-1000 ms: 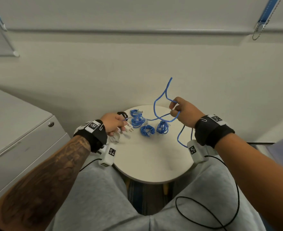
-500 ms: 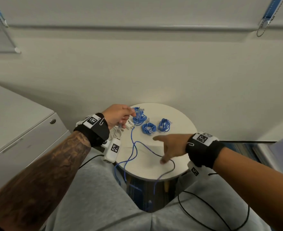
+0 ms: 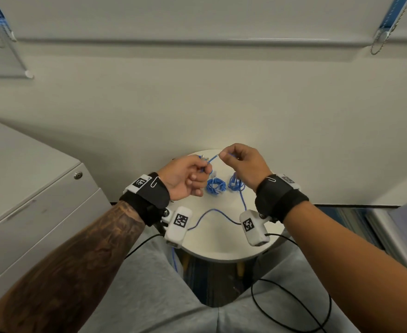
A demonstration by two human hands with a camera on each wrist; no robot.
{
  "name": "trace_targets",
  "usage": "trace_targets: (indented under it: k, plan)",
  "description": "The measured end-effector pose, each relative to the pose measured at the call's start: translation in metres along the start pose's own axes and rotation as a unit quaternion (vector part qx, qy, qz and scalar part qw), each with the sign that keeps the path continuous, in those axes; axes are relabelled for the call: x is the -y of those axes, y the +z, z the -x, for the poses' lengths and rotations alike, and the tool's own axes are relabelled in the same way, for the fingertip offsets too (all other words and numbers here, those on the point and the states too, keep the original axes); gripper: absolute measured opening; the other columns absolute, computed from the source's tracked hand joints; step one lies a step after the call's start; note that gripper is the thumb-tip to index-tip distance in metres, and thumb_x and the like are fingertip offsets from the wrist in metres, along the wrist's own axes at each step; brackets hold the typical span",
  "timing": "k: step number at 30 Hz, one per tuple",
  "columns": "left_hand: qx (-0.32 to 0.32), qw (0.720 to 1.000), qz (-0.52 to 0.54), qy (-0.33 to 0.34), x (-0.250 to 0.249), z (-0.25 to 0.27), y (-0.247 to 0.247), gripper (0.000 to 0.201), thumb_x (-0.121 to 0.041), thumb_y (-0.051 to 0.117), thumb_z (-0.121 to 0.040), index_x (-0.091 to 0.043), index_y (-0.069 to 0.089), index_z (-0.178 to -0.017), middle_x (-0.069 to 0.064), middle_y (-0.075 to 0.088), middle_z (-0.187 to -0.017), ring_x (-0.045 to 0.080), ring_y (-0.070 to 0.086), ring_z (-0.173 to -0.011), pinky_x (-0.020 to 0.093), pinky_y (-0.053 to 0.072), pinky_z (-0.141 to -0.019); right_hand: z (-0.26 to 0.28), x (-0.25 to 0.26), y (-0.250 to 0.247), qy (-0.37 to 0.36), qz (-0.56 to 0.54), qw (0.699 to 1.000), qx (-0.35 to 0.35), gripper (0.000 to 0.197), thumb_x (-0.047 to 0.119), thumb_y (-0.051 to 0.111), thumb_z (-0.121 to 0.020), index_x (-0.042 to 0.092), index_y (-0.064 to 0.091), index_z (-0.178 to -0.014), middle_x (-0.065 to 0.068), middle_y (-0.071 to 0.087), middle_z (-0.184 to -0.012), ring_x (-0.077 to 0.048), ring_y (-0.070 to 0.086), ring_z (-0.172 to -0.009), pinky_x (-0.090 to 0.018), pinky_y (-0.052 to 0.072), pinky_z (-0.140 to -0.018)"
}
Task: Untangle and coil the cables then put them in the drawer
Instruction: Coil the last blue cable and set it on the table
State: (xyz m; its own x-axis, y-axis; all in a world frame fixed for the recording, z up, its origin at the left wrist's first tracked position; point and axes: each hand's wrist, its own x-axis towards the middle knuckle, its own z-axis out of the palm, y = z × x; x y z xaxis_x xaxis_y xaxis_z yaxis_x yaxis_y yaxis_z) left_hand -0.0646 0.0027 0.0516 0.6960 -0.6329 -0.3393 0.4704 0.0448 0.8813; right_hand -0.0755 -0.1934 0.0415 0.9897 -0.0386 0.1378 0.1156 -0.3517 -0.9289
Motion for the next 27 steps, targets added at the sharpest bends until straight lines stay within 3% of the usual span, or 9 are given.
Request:
trace_targets:
  k: [3, 7, 11, 13, 16, 19, 22, 24, 27]
  plan:
    - [0.054, 0.988, 0.128, 0.062, -0.001, -0.001, 0.002, 0.018, -0.011, 0.037, -0.089, -0.012, 0.055, -0.089, -0.002, 0.041, -0.062, 0.011, 0.036, -0.052, 0.032, 0.050, -0.068, 0.007, -0.007, 0.011, 0.023, -0.003, 1.000, 0.016, 0.015, 0.028, 0.058, -0.100, 0.020, 0.069, -0.093, 0.006, 0.057, -0.068, -0.008, 0.046, -0.053, -0.026, 0.043, -0.052]
    - [0.014, 0.976, 0.180, 0.124, 0.000, -0.011, 0.004, 0.022, -0.002, 0.036, -0.097, -0.008, 0.057, -0.096, 0.008, 0.064, -0.085, 0.017, 0.064, -0.075, 0.036, 0.055, -0.085, 0.030, -0.008, 0.031, 0.040, 0.033, 0.992, 0.111, 0.027, 0.013, 0.045, -0.102, 0.024, 0.061, -0.083, 0.005, 0.060, -0.062, -0.009, 0.047, -0.047, -0.026, 0.044, -0.044]
    - [-0.037, 0.967, 0.206, 0.149, 0.004, -0.016, -0.005, 0.022, 0.000, 0.036, -0.097, -0.010, 0.055, -0.095, 0.005, 0.061, -0.081, 0.013, 0.058, -0.067, 0.029, 0.054, -0.068, 0.042, -0.006, 0.032, 0.015, 0.093, 0.983, 0.156, 0.035, 0.024, 0.041, -0.107, 0.035, 0.051, -0.075, 0.002, 0.052, -0.063, -0.002, 0.041, -0.047, -0.013, 0.037, -0.047]
    - [-0.045, 0.963, 0.215, 0.154, 0.007, -0.019, -0.005, 0.022, 0.000, 0.036, -0.096, -0.011, 0.055, -0.094, 0.003, 0.059, -0.079, 0.011, 0.052, -0.063, 0.027, 0.048, -0.064, 0.042, -0.008, 0.031, 0.006, 0.117, 0.981, 0.155, 0.031, 0.027, 0.041, -0.107, 0.031, 0.057, -0.080, 0.005, 0.050, -0.062, 0.000, 0.042, -0.045, -0.011, 0.036, -0.050]
    - [-0.072, 0.955, 0.232, 0.173, 0.008, -0.025, -0.005, 0.024, 0.000, 0.034, -0.096, -0.013, 0.054, -0.092, 0.001, 0.056, -0.078, 0.010, 0.047, -0.060, 0.026, 0.040, -0.066, 0.044, -0.014, 0.031, -0.017, 0.184, 0.967, 0.174, 0.034, 0.032, 0.042, -0.106, 0.009, 0.067, -0.099, 0.007, 0.053, -0.065, -0.004, 0.049, -0.057, -0.027, 0.043, -0.064]
    - [-0.116, 0.944, 0.245, 0.189, 0.007, -0.031, -0.007, 0.025, 0.000, 0.034, -0.097, -0.013, 0.055, -0.091, 0.002, 0.057, -0.081, 0.011, 0.049, -0.062, 0.026, 0.043, -0.065, 0.049, -0.015, 0.032, -0.071, 0.233, 0.950, 0.196, 0.031, 0.032, 0.044, -0.105, 0.011, 0.066, -0.099, 0.005, 0.055, -0.071, -0.015, 0.053, -0.071, -0.036, 0.048, -0.074]
    - [-0.146, 0.941, 0.232, 0.196, 0.010, -0.033, -0.007, 0.027, 0.002, 0.034, -0.099, -0.011, 0.055, -0.088, 0.007, 0.064, -0.087, 0.013, 0.057, -0.071, 0.028, 0.049, -0.076, 0.054, -0.009, 0.033, -0.124, 0.294, 0.921, 0.225, 0.028, 0.032, 0.047, -0.102, 0.013, 0.067, -0.098, -0.003, 0.065, -0.081, -0.020, 0.057, -0.074, -0.040, 0.051, -0.072]
    - [-0.143, 0.954, 0.181, 0.192, 0.014, -0.033, -0.004, 0.027, 0.005, 0.034, -0.099, -0.009, 0.055, -0.089, 0.010, 0.067, -0.089, 0.016, 0.062, -0.075, 0.029, 0.052, -0.081, 0.054, 0.000, 0.029, -0.145, 0.300, 0.915, 0.227, 0.028, 0.033, 0.049, -0.101, 0.012, 0.066, -0.091, -0.004, 0.064, -0.076, -0.020, 0.057, -0.070, -0.039, 0.050, -0.069]
    - [-0.125, 0.975, 0.065, 0.173, 0.022, -0.033, 0.004, 0.026, 0.009, 0.035, -0.098, -0.005, 0.056, -0.090, 0.010, 0.068, -0.082, 0.016, 0.063, -0.071, 0.026, 0.053, -0.071, 0.045, 0.017, 0.011, -0.144, 0.271, 0.931, 0.196, 0.025, 0.029, 0.056, -0.099, 0.014, 0.064, -0.081, 0.005, 0.051, -0.061, -0.006, 0.046, -0.056, -0.030, 0.040, -0.060]
